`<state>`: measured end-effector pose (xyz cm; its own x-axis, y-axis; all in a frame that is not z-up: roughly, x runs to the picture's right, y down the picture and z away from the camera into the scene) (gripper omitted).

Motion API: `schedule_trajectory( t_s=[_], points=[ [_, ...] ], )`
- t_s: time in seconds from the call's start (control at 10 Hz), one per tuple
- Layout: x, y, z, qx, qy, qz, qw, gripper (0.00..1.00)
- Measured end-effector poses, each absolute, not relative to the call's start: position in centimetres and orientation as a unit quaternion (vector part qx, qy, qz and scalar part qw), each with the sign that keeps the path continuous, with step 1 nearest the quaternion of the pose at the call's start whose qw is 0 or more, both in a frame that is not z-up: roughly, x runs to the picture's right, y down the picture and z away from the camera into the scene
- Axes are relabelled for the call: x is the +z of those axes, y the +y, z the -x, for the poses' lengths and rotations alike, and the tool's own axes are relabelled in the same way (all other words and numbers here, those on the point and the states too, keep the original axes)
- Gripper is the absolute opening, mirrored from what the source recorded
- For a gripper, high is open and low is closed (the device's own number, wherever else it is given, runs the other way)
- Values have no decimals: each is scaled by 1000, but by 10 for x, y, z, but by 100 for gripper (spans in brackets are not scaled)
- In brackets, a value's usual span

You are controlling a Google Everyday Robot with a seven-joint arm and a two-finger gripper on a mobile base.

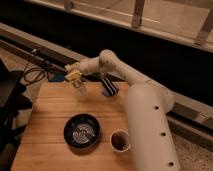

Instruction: Stand the bottle upright

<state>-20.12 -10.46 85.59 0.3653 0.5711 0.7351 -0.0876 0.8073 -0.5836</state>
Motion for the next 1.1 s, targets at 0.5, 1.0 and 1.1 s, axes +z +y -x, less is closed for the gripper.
schedule_trajectory(
  t_s=[0.5, 1.0, 1.1],
  points=[
    [855, -103, 208, 197, -527, 242, 790, 61],
    [854, -101, 210, 189, -529, 248, 789, 15],
    [854, -101, 211, 188, -529, 248, 789, 5]
  ],
)
